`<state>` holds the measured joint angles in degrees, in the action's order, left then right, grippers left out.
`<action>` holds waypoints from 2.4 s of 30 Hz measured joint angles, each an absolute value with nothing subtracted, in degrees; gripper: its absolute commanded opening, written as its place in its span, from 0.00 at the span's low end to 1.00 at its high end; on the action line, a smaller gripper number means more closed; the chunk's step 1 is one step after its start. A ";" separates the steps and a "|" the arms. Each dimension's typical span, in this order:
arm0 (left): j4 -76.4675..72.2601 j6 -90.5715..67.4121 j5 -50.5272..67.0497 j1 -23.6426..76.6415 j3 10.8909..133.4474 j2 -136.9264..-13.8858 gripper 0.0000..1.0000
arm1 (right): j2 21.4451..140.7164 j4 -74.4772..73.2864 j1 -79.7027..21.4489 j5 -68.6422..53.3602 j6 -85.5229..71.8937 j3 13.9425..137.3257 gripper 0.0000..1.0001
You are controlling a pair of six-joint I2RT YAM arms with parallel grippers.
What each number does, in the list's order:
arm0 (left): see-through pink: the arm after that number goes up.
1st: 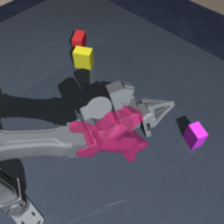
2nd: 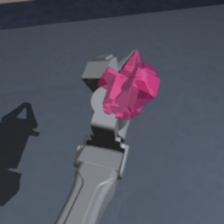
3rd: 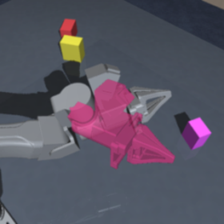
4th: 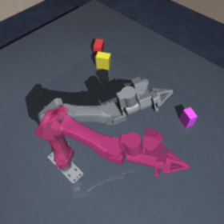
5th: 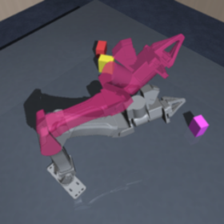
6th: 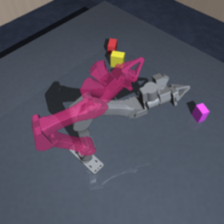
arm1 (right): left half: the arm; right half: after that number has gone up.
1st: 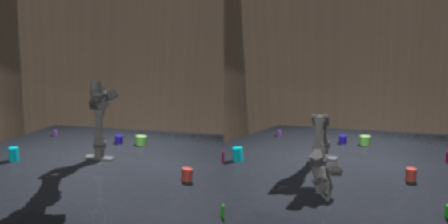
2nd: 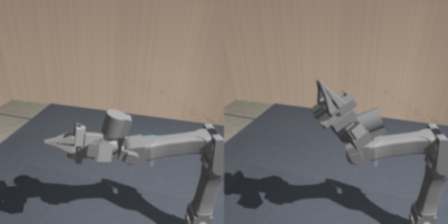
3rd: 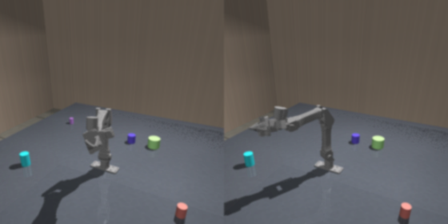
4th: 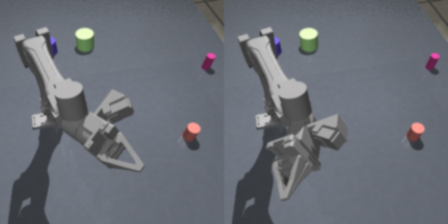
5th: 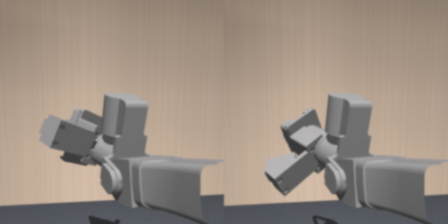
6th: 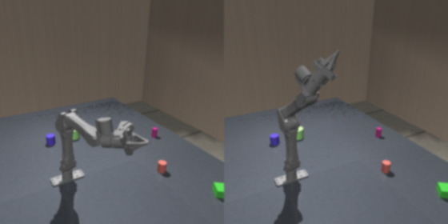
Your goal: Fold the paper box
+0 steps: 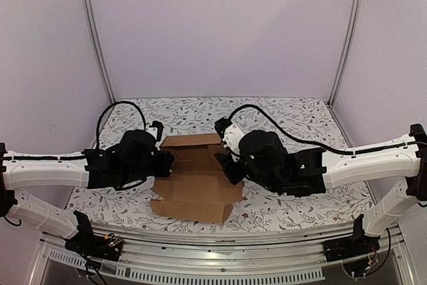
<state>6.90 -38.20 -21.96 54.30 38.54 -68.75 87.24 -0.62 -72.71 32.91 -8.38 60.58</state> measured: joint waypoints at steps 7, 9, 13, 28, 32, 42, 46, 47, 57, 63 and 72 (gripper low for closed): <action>8.08 -40.38 -23.66 54.30 38.54 -70.26 0.00 | 92.12 3.25 -73.08 38.52 -9.61 61.28 0.34; 8.45 -40.82 -24.05 54.30 38.54 -70.65 0.00 | 93.86 3.60 -73.41 40.27 -9.76 62.41 0.32; 9.30 -42.02 -24.95 54.08 39.18 -71.33 0.00 | 97.17 3.99 -74.32 44.82 -9.67 65.19 0.29; 12.56 -45.95 -27.11 53.25 39.83 -72.90 0.00 | 107.68 4.43 -75.02 57.74 -8.91 73.69 0.00; 12.75 -46.54 -27.05 53.21 40.03 -73.08 0.06 | 108.71 4.82 -75.24 59.64 -8.80 74.48 0.00; 12.75 -46.57 -25.08 53.19 40.21 -73.97 0.24 | 109.91 5.34 -76.14 61.84 -8.49 74.81 0.00; 12.78 -46.59 -24.38 53.19 40.34 -73.97 0.32 | 110.80 5.56 -76.18 63.02 -7.46 76.07 0.00; 12.75 -46.54 -24.23 53.19 40.36 -73.97 0.35 | 111.02 5.58 -76.18 63.29 -7.16 76.40 0.00; 14.00 -45.23 -23.40 53.25 39.33 -69.93 0.64 | 111.61 7.18 -76.03 61.49 -5.67 76.66 0.00; 15.70 -43.09 -22.92 53.28 37.41 -63.22 0.81 | 111.61 7.99 -74.28 56.29 -5.28 74.70 0.00; 19.79 -37.85 -19.94 53.30 37.06 -54.85 0.82 | 110.39 14.37 -69.41 46.04 -3.86 63.37 0.00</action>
<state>19.79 -37.85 -19.94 53.30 37.06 -54.85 110.39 14.37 -69.41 46.04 -3.86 63.37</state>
